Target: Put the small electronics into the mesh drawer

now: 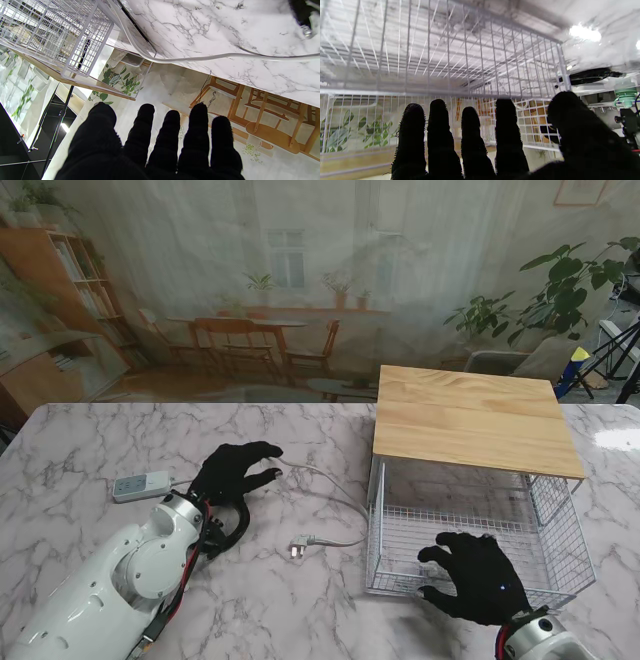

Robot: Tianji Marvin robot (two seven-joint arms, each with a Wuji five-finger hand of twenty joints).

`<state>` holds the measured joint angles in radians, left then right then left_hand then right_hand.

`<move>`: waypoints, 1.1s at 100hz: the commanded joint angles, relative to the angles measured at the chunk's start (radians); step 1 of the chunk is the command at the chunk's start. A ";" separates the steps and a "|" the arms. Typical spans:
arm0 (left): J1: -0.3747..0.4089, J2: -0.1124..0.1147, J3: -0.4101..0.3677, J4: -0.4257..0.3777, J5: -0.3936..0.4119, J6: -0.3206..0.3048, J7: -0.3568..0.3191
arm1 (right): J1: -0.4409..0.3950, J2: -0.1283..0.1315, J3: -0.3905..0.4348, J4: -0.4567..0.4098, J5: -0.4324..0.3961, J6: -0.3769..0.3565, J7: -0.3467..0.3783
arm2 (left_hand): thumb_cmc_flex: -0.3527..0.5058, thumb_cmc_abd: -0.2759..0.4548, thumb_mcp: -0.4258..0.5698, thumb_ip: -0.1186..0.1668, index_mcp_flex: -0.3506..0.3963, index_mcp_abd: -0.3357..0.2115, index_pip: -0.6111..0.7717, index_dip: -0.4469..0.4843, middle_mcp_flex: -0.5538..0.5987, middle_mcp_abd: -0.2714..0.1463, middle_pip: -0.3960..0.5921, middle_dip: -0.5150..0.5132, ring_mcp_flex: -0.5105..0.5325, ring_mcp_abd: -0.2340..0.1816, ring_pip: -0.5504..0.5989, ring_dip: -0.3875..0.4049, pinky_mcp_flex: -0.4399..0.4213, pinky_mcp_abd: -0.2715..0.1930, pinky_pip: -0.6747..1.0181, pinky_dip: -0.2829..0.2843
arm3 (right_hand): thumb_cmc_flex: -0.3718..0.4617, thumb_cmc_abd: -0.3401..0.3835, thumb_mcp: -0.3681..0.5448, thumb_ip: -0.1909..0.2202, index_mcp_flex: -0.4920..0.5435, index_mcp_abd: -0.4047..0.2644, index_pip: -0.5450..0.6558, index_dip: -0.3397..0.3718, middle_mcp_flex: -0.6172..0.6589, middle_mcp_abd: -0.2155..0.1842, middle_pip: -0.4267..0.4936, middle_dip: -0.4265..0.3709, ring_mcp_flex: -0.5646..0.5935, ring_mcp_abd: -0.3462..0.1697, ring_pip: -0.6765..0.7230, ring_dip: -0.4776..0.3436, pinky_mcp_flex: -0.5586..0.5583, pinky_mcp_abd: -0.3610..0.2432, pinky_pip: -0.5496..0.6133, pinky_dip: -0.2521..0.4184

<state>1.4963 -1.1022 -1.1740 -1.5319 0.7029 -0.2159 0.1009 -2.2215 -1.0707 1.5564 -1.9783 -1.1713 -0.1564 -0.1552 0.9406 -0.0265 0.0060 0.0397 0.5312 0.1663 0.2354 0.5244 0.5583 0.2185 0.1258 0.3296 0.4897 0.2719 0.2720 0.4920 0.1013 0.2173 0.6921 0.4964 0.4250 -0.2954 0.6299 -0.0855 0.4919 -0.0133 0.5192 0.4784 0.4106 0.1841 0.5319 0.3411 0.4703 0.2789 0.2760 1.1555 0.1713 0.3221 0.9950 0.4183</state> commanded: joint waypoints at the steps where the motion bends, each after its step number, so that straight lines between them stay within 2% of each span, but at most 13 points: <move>1: 0.002 -0.001 -0.002 0.000 -0.001 0.001 -0.009 | -0.019 -0.005 0.014 -0.025 -0.002 -0.011 -0.009 | -0.006 0.045 -0.027 -0.027 0.005 -0.004 -0.007 0.001 -0.019 -0.011 0.004 0.010 -0.020 -0.008 -0.002 -0.004 -0.017 -0.009 -0.027 -0.009 | -0.040 0.035 -0.023 0.021 -0.021 0.015 -0.023 0.016 -0.015 0.011 -0.021 -0.009 -0.021 0.023 -0.062 -0.011 -0.017 0.033 -0.013 -0.010; 23: 0.004 -0.002 -0.006 -0.001 -0.004 -0.002 -0.006 | -0.035 -0.020 0.059 -0.092 0.018 -0.046 -0.073 | -0.006 0.044 -0.027 -0.027 0.006 -0.003 -0.007 0.001 -0.019 -0.009 0.004 0.009 -0.020 -0.007 -0.003 -0.004 -0.017 -0.011 -0.027 -0.009 | -0.025 0.051 -0.059 0.026 0.004 0.011 -0.044 0.018 0.012 0.013 -0.031 -0.018 -0.013 0.026 -0.058 -0.011 -0.010 0.039 -0.012 -0.012; 40: 0.004 -0.003 -0.009 -0.002 -0.007 -0.004 -0.005 | 0.015 -0.034 0.058 -0.108 0.088 -0.071 -0.132 | -0.007 0.044 -0.028 -0.027 0.006 -0.002 -0.007 0.001 -0.018 -0.008 0.004 0.010 -0.021 -0.006 -0.003 -0.004 -0.017 -0.011 -0.027 -0.009 | -0.017 0.044 -0.074 0.028 0.028 0.010 -0.054 0.017 0.041 0.010 -0.044 -0.024 -0.002 0.029 -0.054 -0.009 -0.008 0.046 -0.015 -0.014; 67: 0.012 0.001 -0.045 -0.013 0.018 -0.019 -0.003 | 0.128 -0.044 -0.002 -0.099 0.189 -0.082 -0.135 | -0.005 0.044 -0.026 -0.028 0.005 -0.002 -0.009 0.000 -0.021 -0.006 -0.001 0.007 -0.024 -0.010 -0.009 -0.009 -0.009 -0.017 -0.026 -0.010 | -0.015 0.042 -0.085 0.029 0.045 0.008 -0.072 0.012 0.062 0.007 -0.065 -0.030 -0.002 0.027 -0.055 -0.008 -0.010 0.052 -0.021 -0.017; 89: 0.002 0.021 -0.136 -0.003 0.092 -0.062 -0.048 | 0.190 -0.048 -0.072 -0.061 0.236 -0.078 -0.149 | -0.007 0.040 -0.027 -0.028 -0.005 -0.008 -0.014 -0.001 -0.042 -0.003 -0.016 -0.003 -0.036 -0.019 -0.021 -0.019 -0.003 -0.028 -0.026 -0.014 | -0.012 0.038 -0.095 0.030 0.058 0.001 -0.079 0.013 0.082 0.004 -0.079 -0.031 0.000 0.025 -0.054 -0.008 -0.007 0.054 -0.025 -0.018; 98: -0.005 0.030 -0.176 0.022 0.134 -0.076 -0.058 | 0.202 -0.048 -0.090 -0.043 0.247 -0.075 -0.153 | -0.015 0.029 -0.028 -0.030 -0.010 -0.008 -0.023 -0.008 -0.069 0.007 -0.057 -0.055 -0.039 -0.031 -0.046 -0.053 0.011 -0.048 -0.026 -0.025 | -0.009 0.038 -0.094 0.031 0.061 0.002 -0.080 0.013 0.085 0.003 -0.084 -0.031 -0.003 0.025 -0.055 -0.008 -0.007 0.057 -0.027 -0.019; 104: -0.011 0.038 -0.202 0.042 0.151 -0.080 -0.081 | 0.205 -0.048 -0.096 -0.036 0.249 -0.074 -0.156 | -0.028 0.007 -0.028 -0.031 -0.042 -0.004 -0.053 -0.027 -0.115 0.017 -0.089 -0.097 -0.056 -0.037 -0.064 -0.079 0.012 -0.065 -0.034 -0.038 | -0.009 0.039 -0.095 0.031 0.060 0.002 -0.081 0.013 0.085 0.003 -0.086 -0.031 -0.001 0.025 -0.055 -0.008 -0.007 0.056 -0.027 -0.019; 110: -0.023 0.045 -0.223 0.073 0.177 -0.090 -0.097 | 0.205 -0.049 -0.100 -0.030 0.249 -0.074 -0.162 | -0.071 -0.046 -0.025 -0.027 -0.169 0.041 -0.150 -0.095 -0.193 0.024 -0.112 -0.137 -0.078 -0.052 -0.076 -0.107 0.014 -0.084 -0.049 -0.059 | -0.009 0.038 -0.095 0.031 0.062 0.003 -0.081 0.014 0.087 0.004 -0.086 -0.030 -0.001 0.025 -0.055 -0.008 -0.007 0.056 -0.028 -0.019</move>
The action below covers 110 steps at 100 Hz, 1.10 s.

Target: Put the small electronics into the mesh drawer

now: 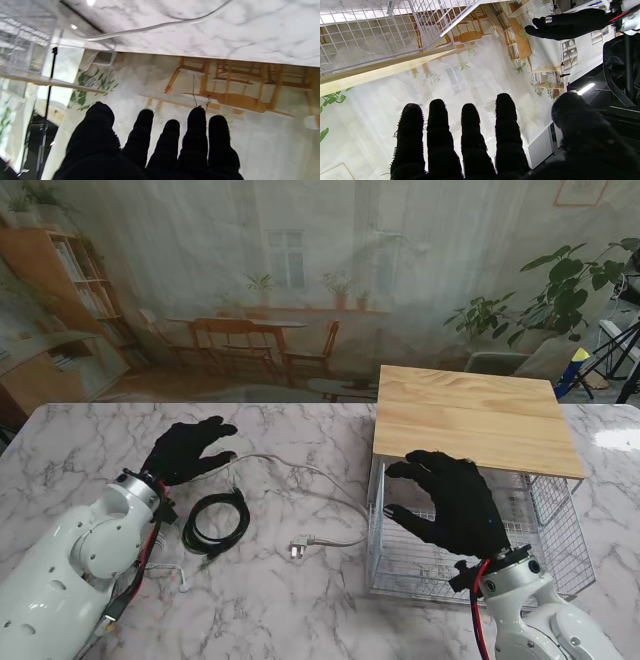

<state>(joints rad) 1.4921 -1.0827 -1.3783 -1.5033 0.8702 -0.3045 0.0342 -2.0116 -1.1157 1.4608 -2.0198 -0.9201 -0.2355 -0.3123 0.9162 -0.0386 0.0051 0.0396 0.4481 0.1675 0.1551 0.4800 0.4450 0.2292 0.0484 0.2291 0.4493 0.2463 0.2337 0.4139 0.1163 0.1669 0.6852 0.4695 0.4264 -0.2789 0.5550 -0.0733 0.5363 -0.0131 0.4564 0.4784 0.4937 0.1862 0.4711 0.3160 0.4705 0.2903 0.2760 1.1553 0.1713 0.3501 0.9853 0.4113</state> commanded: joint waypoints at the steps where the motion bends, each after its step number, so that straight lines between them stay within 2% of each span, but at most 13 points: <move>1: -0.021 0.027 -0.022 0.050 0.015 -0.005 -0.032 | -0.004 -0.004 -0.005 0.012 -0.002 0.004 -0.007 | -0.053 -0.045 -0.025 -0.026 -0.100 0.046 -0.080 -0.059 -0.094 0.015 -0.038 -0.041 -0.044 -0.028 -0.041 -0.033 -0.003 -0.038 -0.046 -0.036 | -0.010 0.021 -0.020 0.019 0.018 0.003 -0.018 0.014 0.004 0.002 -0.026 -0.005 -0.001 0.014 -0.055 -0.008 -0.007 0.028 -0.018 -0.012; 7: -0.037 0.037 -0.041 0.086 0.052 -0.020 -0.042 | -0.004 -0.005 -0.009 0.017 -0.003 0.003 -0.015 | -0.096 -0.097 -0.026 -0.028 -0.165 0.076 -0.130 -0.115 -0.162 0.028 -0.050 -0.067 -0.073 -0.035 -0.048 -0.048 -0.010 -0.054 -0.067 -0.056 | -0.010 0.021 -0.019 0.019 0.018 0.003 -0.019 0.015 0.003 0.001 -0.027 -0.004 0.000 0.013 -0.054 -0.008 -0.007 0.028 -0.019 -0.012; 15: -0.062 0.047 -0.056 0.144 0.103 -0.035 -0.029 | -0.004 -0.005 -0.013 0.024 -0.005 0.000 -0.022 | -0.135 -0.161 -0.020 -0.029 -0.200 0.091 -0.155 -0.162 -0.196 0.036 -0.054 -0.082 -0.095 -0.049 -0.049 -0.057 -0.012 -0.076 -0.084 -0.072 | -0.011 0.021 -0.019 0.019 0.020 0.003 -0.019 0.016 0.005 0.000 -0.026 -0.002 -0.001 0.013 -0.055 -0.008 -0.007 0.028 -0.019 -0.012; 31: -0.106 0.061 -0.070 0.245 0.156 -0.042 -0.001 | -0.007 -0.004 -0.017 0.027 -0.011 -0.001 -0.025 | -0.147 -0.247 -0.010 -0.030 -0.146 0.111 -0.098 -0.161 -0.161 0.019 -0.040 -0.070 -0.088 -0.057 -0.033 -0.053 0.000 -0.092 -0.072 -0.074 | -0.011 0.020 -0.018 0.020 0.020 0.003 -0.020 0.017 0.006 0.002 -0.026 0.000 -0.001 0.014 -0.055 -0.007 -0.007 0.028 -0.020 -0.011; 41: -0.127 0.074 -0.072 0.295 0.195 -0.043 -0.001 | -0.010 -0.003 -0.018 0.027 -0.017 -0.001 -0.031 | -0.151 -0.273 -0.009 -0.030 -0.115 0.092 -0.068 -0.144 -0.137 -0.012 -0.023 -0.057 -0.079 -0.071 -0.032 -0.053 0.007 -0.100 -0.061 -0.072 | -0.012 0.021 -0.018 0.019 0.019 0.003 -0.020 0.018 0.005 0.001 -0.027 0.001 -0.001 0.015 -0.055 -0.007 -0.009 0.027 -0.023 -0.012; 58: -0.147 0.090 -0.066 0.367 0.235 -0.019 -0.005 | -0.013 -0.004 -0.017 0.028 -0.021 -0.002 -0.042 | -0.141 -0.285 0.003 -0.024 -0.121 0.054 -0.063 -0.132 -0.146 -0.043 -0.016 -0.045 -0.081 -0.090 -0.038 -0.056 0.000 -0.110 -0.059 -0.072 | -0.013 0.021 -0.017 0.019 0.019 0.004 -0.021 0.019 0.005 0.000 -0.027 0.002 -0.001 0.013 -0.055 -0.007 -0.009 0.027 -0.024 -0.011; 76: -0.164 0.100 -0.052 0.437 0.234 0.013 -0.026 | -0.017 -0.005 -0.015 0.026 -0.024 -0.004 -0.048 | -0.120 -0.315 0.020 -0.013 -0.134 0.029 -0.067 -0.127 -0.187 -0.029 -0.033 -0.059 -0.069 -0.097 -0.036 -0.052 0.014 -0.117 -0.048 -0.068 | -0.014 0.021 -0.016 0.019 0.019 0.004 -0.021 0.020 0.006 0.001 -0.027 0.004 -0.002 0.012 -0.055 -0.008 -0.009 0.027 -0.024 -0.011; 89: -0.178 0.106 -0.033 0.474 0.233 0.032 -0.041 | -0.016 -0.005 -0.017 0.026 -0.021 -0.005 -0.046 | -0.102 -0.334 0.038 0.000 -0.141 0.023 -0.070 -0.126 -0.182 -0.038 -0.028 -0.065 -0.063 -0.102 -0.032 -0.047 0.017 -0.120 -0.037 -0.064 | -0.014 0.020 -0.016 0.019 0.019 0.005 -0.021 0.020 0.007 0.000 -0.026 0.005 -0.001 0.015 -0.055 -0.007 -0.009 0.027 -0.024 -0.010; 106: -0.179 0.113 -0.033 0.478 0.241 0.035 -0.080 | -0.011 -0.004 -0.020 0.028 -0.021 -0.003 -0.039 | -0.081 -0.333 0.192 0.096 -0.142 0.002 -0.031 -0.074 -0.202 -0.083 0.010 -0.041 -0.059 -0.120 -0.029 -0.027 0.015 -0.136 -0.026 -0.065 | -0.014 0.021 -0.016 0.019 0.018 0.001 -0.022 0.021 0.006 0.001 -0.026 0.005 -0.001 0.015 -0.055 -0.007 -0.009 0.027 -0.024 -0.010; 110: -0.178 0.114 -0.033 0.480 0.247 0.036 -0.081 | -0.010 -0.004 -0.021 0.028 -0.020 -0.003 -0.038 | -0.083 -0.332 0.212 0.107 -0.140 -0.004 -0.025 -0.064 -0.197 -0.093 0.017 -0.034 -0.054 -0.123 -0.027 -0.023 0.017 -0.137 -0.022 -0.062 | -0.014 0.022 -0.016 0.019 0.018 0.003 -0.021 0.021 0.006 0.001 -0.025 0.006 0.000 0.015 -0.054 -0.007 -0.009 0.027 -0.025 -0.010</move>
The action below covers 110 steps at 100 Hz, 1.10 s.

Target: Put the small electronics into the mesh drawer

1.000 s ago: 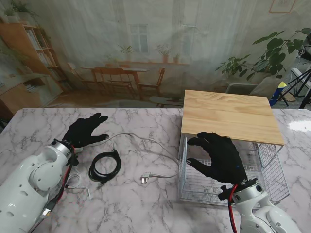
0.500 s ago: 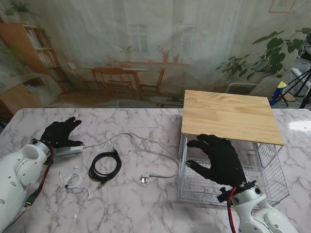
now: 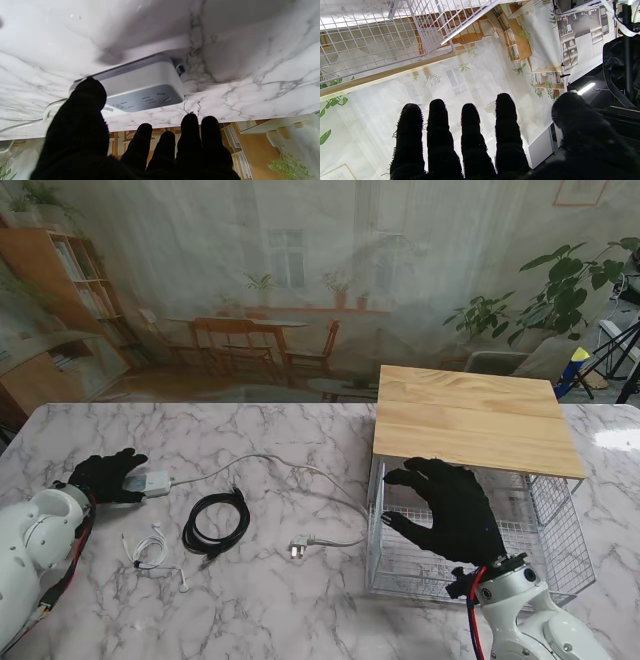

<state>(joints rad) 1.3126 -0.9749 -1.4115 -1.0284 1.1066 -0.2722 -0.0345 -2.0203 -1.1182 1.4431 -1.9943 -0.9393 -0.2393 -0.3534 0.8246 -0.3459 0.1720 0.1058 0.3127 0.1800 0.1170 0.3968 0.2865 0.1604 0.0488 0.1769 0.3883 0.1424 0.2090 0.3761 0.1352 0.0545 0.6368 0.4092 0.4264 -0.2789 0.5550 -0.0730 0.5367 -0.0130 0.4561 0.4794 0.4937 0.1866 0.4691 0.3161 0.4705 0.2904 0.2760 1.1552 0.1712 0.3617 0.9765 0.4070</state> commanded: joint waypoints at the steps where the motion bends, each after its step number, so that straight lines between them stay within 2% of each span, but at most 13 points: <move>1: 0.001 0.007 0.001 0.006 0.011 0.003 -0.013 | -0.001 -0.001 -0.003 0.003 -0.001 0.001 0.003 | 0.011 -0.024 0.049 0.043 -0.003 -0.018 0.015 0.020 -0.036 -0.025 0.019 0.020 0.008 -0.020 -0.002 0.015 -0.001 -0.026 0.027 -0.002 | -0.015 0.021 -0.017 0.019 0.018 0.003 -0.021 0.020 0.007 0.002 -0.023 0.006 0.000 0.015 -0.055 -0.007 -0.009 0.015 -0.016 -0.006; 9: 0.004 0.008 0.000 0.006 0.009 0.005 -0.027 | 0.000 -0.001 -0.004 0.003 0.000 0.001 0.004 | 0.000 -0.038 0.078 0.057 0.006 -0.023 0.030 0.043 -0.010 -0.037 0.043 0.040 0.020 -0.022 0.005 0.025 0.006 -0.030 0.034 0.002 | -0.014 0.022 -0.017 0.019 0.016 0.004 -0.022 0.020 0.006 0.000 -0.023 0.006 0.001 0.015 -0.054 -0.007 -0.009 0.015 -0.016 -0.006; 20: 0.000 0.010 0.014 0.018 0.015 0.010 -0.029 | 0.001 -0.001 -0.004 0.004 -0.002 0.003 0.004 | 0.002 -0.069 0.053 0.005 0.024 -0.036 0.044 0.067 0.069 -0.063 0.093 0.087 0.054 -0.024 0.029 0.056 0.018 -0.033 0.054 0.014 | -0.013 0.024 -0.017 0.019 0.016 0.004 -0.022 0.020 0.006 0.000 -0.022 0.006 0.000 0.014 -0.055 -0.007 -0.009 0.015 -0.016 -0.005; 22: -0.001 0.011 0.019 0.022 0.015 0.011 -0.026 | 0.001 -0.001 -0.005 0.004 -0.002 0.003 0.004 | 0.013 -0.069 0.037 -0.024 0.040 -0.038 0.052 0.073 0.077 -0.065 0.104 0.104 0.056 -0.022 0.038 0.073 0.019 -0.032 0.061 0.018 | -0.014 0.024 -0.018 0.019 0.016 0.004 -0.023 0.020 0.006 0.002 -0.022 0.006 0.000 0.015 -0.054 -0.007 -0.009 0.015 -0.016 -0.005; 26: -0.004 0.010 0.029 0.032 0.011 0.014 -0.018 | 0.001 -0.001 -0.005 0.004 -0.002 0.003 0.003 | 0.027 -0.073 0.025 -0.047 0.049 -0.042 0.056 0.076 0.101 -0.071 0.121 0.126 0.068 -0.019 0.051 0.094 0.026 -0.031 0.073 0.025 | -0.012 0.024 -0.018 0.019 0.016 0.003 -0.022 0.020 0.006 0.002 -0.022 0.007 0.000 0.014 -0.054 -0.007 -0.009 0.015 -0.016 -0.005; 36: -0.015 0.012 0.058 0.056 0.011 0.029 -0.003 | 0.001 -0.001 -0.005 0.004 -0.002 0.004 0.001 | 0.070 -0.065 0.029 -0.064 0.063 -0.048 0.075 0.082 0.156 -0.074 0.161 0.169 0.102 -0.022 0.077 0.136 0.053 -0.033 0.107 0.040 | -0.013 0.025 -0.018 0.019 0.015 0.004 -0.022 0.020 0.007 0.002 -0.020 0.007 0.001 0.014 -0.054 -0.007 -0.009 0.015 -0.016 -0.005; 49: -0.028 0.009 0.089 0.085 -0.006 0.058 0.015 | 0.002 -0.002 -0.007 0.004 -0.002 0.006 0.000 | 0.171 -0.034 0.051 -0.059 0.108 -0.057 0.120 0.089 0.254 -0.063 0.234 0.246 0.171 -0.007 0.139 0.219 0.104 -0.016 0.172 0.063 | -0.013 0.027 -0.019 0.019 0.016 0.004 -0.023 0.021 0.007 0.002 -0.020 0.008 0.002 0.015 -0.054 -0.007 -0.009 0.015 -0.016 -0.005; 62: -0.036 0.007 0.108 0.108 -0.020 0.074 0.042 | 0.004 -0.002 -0.009 0.005 -0.001 0.006 0.000 | 0.274 0.009 0.065 -0.050 0.163 -0.088 0.241 0.139 0.356 -0.083 0.316 0.324 0.270 0.000 0.225 0.326 0.182 -0.001 0.260 0.095 | -0.012 0.029 -0.020 0.019 0.015 0.005 -0.023 0.021 0.007 0.001 -0.019 0.009 0.003 0.015 -0.053 -0.006 -0.009 0.015 -0.016 -0.005; 66: -0.039 0.006 0.114 0.115 -0.021 0.078 0.054 | 0.004 -0.002 -0.009 0.005 -0.001 0.007 0.000 | 0.323 -0.006 0.055 -0.054 0.177 -0.100 0.296 0.160 0.411 -0.089 0.299 0.489 0.306 -0.001 0.245 0.368 0.210 -0.001 0.288 0.103 | -0.011 0.030 -0.020 0.020 0.015 0.004 -0.023 0.021 0.008 0.002 -0.018 0.009 0.003 0.015 -0.053 -0.006 -0.007 0.015 -0.015 -0.004; 67: -0.039 0.006 0.115 0.116 -0.021 0.079 0.057 | 0.004 -0.002 -0.009 0.005 -0.001 0.007 0.000 | 0.334 -0.011 0.054 -0.056 0.180 -0.104 0.312 0.167 0.426 -0.091 0.292 0.516 0.308 0.016 0.254 0.378 0.216 0.000 0.295 0.105 | -0.011 0.030 -0.020 0.020 0.014 0.004 -0.023 0.021 0.008 0.002 -0.018 0.009 0.003 0.014 -0.053 -0.006 -0.007 0.014 -0.015 -0.004; 77: -0.042 0.002 0.118 0.125 -0.030 0.084 0.091 | 0.007 -0.002 -0.010 0.006 0.001 0.009 0.002 | 0.435 -0.012 -0.003 -0.049 0.199 -0.143 0.449 0.288 0.594 -0.107 0.157 0.714 0.375 0.027 0.323 0.488 0.267 0.017 0.354 0.133 | -0.010 0.030 -0.021 0.020 0.014 0.004 -0.023 0.021 0.008 0.002 -0.018 0.009 0.004 0.015 -0.053 -0.006 -0.008 0.016 -0.016 -0.004; 95: -0.030 -0.002 0.076 0.076 -0.015 0.065 0.096 | 0.022 0.002 -0.006 0.001 0.002 0.003 0.033 | 0.463 0.000 -0.007 -0.051 0.210 -0.179 0.572 0.342 0.646 -0.101 0.181 0.752 0.423 0.036 0.369 0.545 0.304 0.036 0.408 0.164 | -0.010 0.030 -0.023 0.020 0.014 0.004 -0.024 0.021 0.010 0.001 -0.018 0.009 0.006 0.014 -0.052 -0.006 -0.006 0.016 -0.016 -0.003; 110: -0.024 -0.001 0.023 -0.012 0.030 0.026 0.059 | 0.038 0.017 0.032 -0.041 -0.029 -0.013 0.138 | 0.464 -0.006 -0.008 -0.050 0.222 -0.194 0.599 0.347 0.657 -0.099 0.181 0.749 0.433 0.041 0.373 0.539 0.319 0.037 0.419 0.170 | -0.017 0.030 -0.029 0.020 0.004 0.005 -0.028 0.020 0.009 0.002 -0.021 0.008 0.009 0.014 -0.052 -0.005 -0.001 0.019 -0.016 -0.002</move>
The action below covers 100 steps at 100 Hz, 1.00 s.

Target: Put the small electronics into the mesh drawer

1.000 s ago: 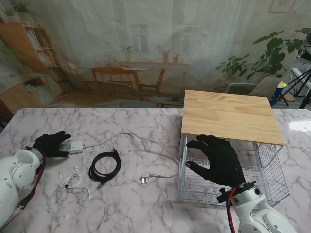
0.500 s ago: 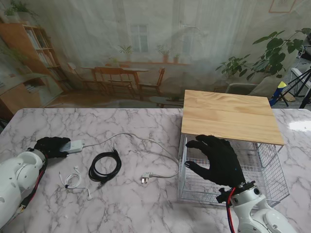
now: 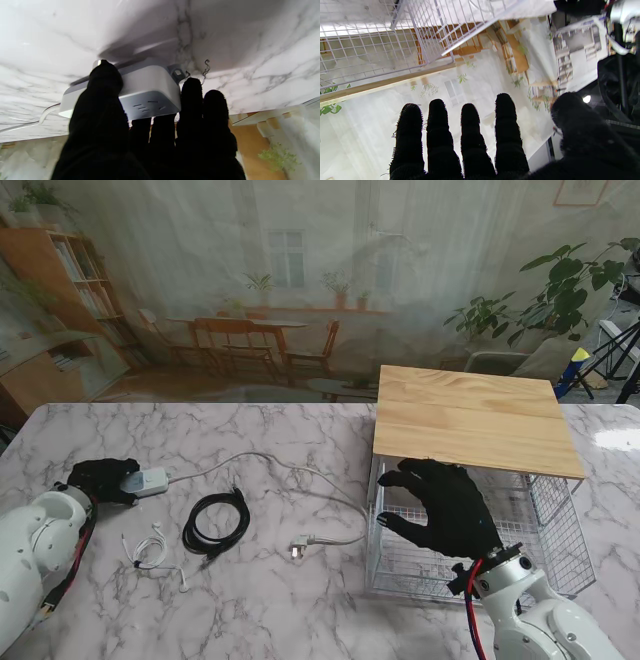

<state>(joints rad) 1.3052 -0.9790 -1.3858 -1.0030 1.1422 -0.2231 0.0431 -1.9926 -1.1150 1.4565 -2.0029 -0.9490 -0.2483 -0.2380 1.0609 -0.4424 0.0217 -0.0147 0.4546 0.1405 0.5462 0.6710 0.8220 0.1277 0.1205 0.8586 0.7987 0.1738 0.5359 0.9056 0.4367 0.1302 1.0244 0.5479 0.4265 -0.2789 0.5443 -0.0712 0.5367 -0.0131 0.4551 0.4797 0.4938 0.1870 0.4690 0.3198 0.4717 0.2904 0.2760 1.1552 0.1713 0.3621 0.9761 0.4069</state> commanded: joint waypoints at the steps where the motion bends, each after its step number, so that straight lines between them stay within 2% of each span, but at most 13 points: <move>1: -0.016 0.003 -0.006 -0.043 -0.003 -0.027 -0.022 | 0.012 0.015 0.022 -0.036 -0.021 -0.005 0.031 | 0.229 0.090 0.143 0.071 0.082 -0.156 0.172 0.074 0.124 -0.066 0.111 0.068 0.024 0.010 0.047 0.009 0.019 -0.040 0.032 0.032 | -0.017 0.031 -0.018 0.018 0.002 0.006 -0.028 0.019 0.008 0.000 -0.022 0.004 0.007 0.014 -0.052 -0.005 -0.001 0.018 -0.016 -0.002; 13: -0.023 -0.001 -0.041 -0.125 0.005 -0.066 -0.068 | 0.042 0.023 0.054 -0.072 -0.022 -0.021 0.109 | 0.229 0.091 0.144 0.071 0.082 -0.162 0.185 0.076 0.124 -0.065 0.110 0.067 0.024 0.010 0.051 0.005 0.022 -0.038 0.035 0.033 | -0.020 0.034 -0.027 0.018 -0.008 0.009 -0.032 0.018 0.008 -0.001 -0.023 0.004 0.011 0.015 -0.050 -0.005 0.004 0.018 -0.015 -0.002; 37: -0.040 -0.012 -0.093 -0.311 -0.060 -0.176 -0.214 | 0.173 0.035 0.058 -0.103 0.047 -0.011 0.262 | 0.228 0.091 0.144 0.072 0.087 -0.165 0.194 0.071 0.128 -0.060 0.111 0.071 0.033 0.007 0.057 -0.002 0.032 -0.036 0.037 0.034 | -0.023 0.017 -0.045 0.019 -0.038 0.021 -0.046 0.015 -0.019 -0.001 -0.035 -0.001 0.002 0.013 -0.054 -0.006 -0.004 0.016 -0.020 -0.004; 40: -0.043 -0.014 -0.094 -0.331 -0.078 -0.184 -0.232 | 0.193 0.038 0.051 -0.105 0.052 -0.004 0.285 | 0.227 0.091 0.143 0.072 0.088 -0.164 0.195 0.071 0.127 -0.059 0.110 0.071 0.033 0.006 0.058 -0.003 0.032 -0.036 0.037 0.034 | -0.030 0.003 -0.049 0.018 -0.053 0.033 -0.055 0.012 -0.028 0.004 -0.040 -0.004 -0.003 0.015 -0.056 -0.006 -0.006 0.017 -0.022 -0.005; 53: -0.070 -0.016 -0.081 -0.410 -0.133 -0.220 -0.309 | 0.287 0.051 0.007 -0.104 0.050 0.018 0.373 | 0.230 0.092 0.145 0.071 0.099 -0.171 0.207 0.078 0.127 -0.060 0.109 0.073 0.032 0.008 0.056 -0.004 0.030 -0.032 0.032 0.033 | -0.148 -0.110 0.013 -0.002 -0.193 0.160 -0.197 -0.040 -0.093 0.045 -0.065 -0.043 -0.029 0.031 -0.062 -0.008 -0.022 0.025 -0.053 -0.012; 61: -0.094 -0.015 -0.057 -0.448 -0.159 -0.239 -0.355 | 0.344 0.057 -0.032 -0.097 0.044 0.041 0.425 | 0.229 0.093 0.144 0.071 0.101 -0.175 0.210 0.080 0.128 -0.062 0.108 0.074 0.034 0.008 0.052 -0.010 0.034 -0.036 0.032 0.033 | -0.206 -0.151 0.032 -0.022 -0.221 0.205 -0.256 -0.052 -0.115 0.062 -0.071 -0.055 -0.043 0.037 -0.065 -0.010 -0.031 0.034 -0.071 -0.013; 80: -0.152 -0.018 0.017 -0.519 -0.229 -0.236 -0.424 | 0.460 0.065 -0.128 -0.075 0.064 0.139 0.516 | 0.228 0.091 0.142 0.072 0.107 -0.181 0.217 0.084 0.133 -0.064 0.108 0.076 0.042 0.005 0.054 -0.015 0.045 -0.037 0.034 0.033 | -0.266 -0.173 0.034 -0.046 -0.249 0.259 -0.344 -0.070 -0.138 0.083 -0.089 -0.072 -0.064 0.041 -0.073 -0.017 -0.050 0.046 -0.101 -0.014; 100: -0.209 -0.026 0.096 -0.569 -0.307 -0.192 -0.461 | 0.553 0.069 -0.205 -0.044 0.085 0.237 0.582 | 0.228 0.088 0.142 0.076 0.110 -0.181 0.218 0.083 0.137 -0.059 0.107 0.077 0.053 0.010 0.064 -0.018 0.058 -0.041 0.047 0.037 | -0.285 -0.180 0.039 -0.054 -0.252 0.282 -0.396 -0.080 -0.147 0.089 -0.099 -0.079 -0.068 0.047 -0.086 -0.052 -0.061 0.049 -0.124 -0.011</move>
<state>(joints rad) 1.1218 -0.9869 -1.3011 -1.5383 0.8426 -0.4093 -0.3986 -1.4580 -1.0436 1.2604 -2.0604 -0.8592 -0.0171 0.3408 1.0637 -0.4647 0.0104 -0.0148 0.4662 0.1359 0.5724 0.6764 0.8477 0.1359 0.1206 0.8844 0.8242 0.1817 0.5587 0.8871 0.4688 0.1401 1.0356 0.5585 0.1990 -0.4220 0.5713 -0.0965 0.3214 0.2277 0.0943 0.4228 0.3851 0.2572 0.3918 0.2534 0.4329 0.3146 0.2758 1.1298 0.1326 0.3790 0.8722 0.4033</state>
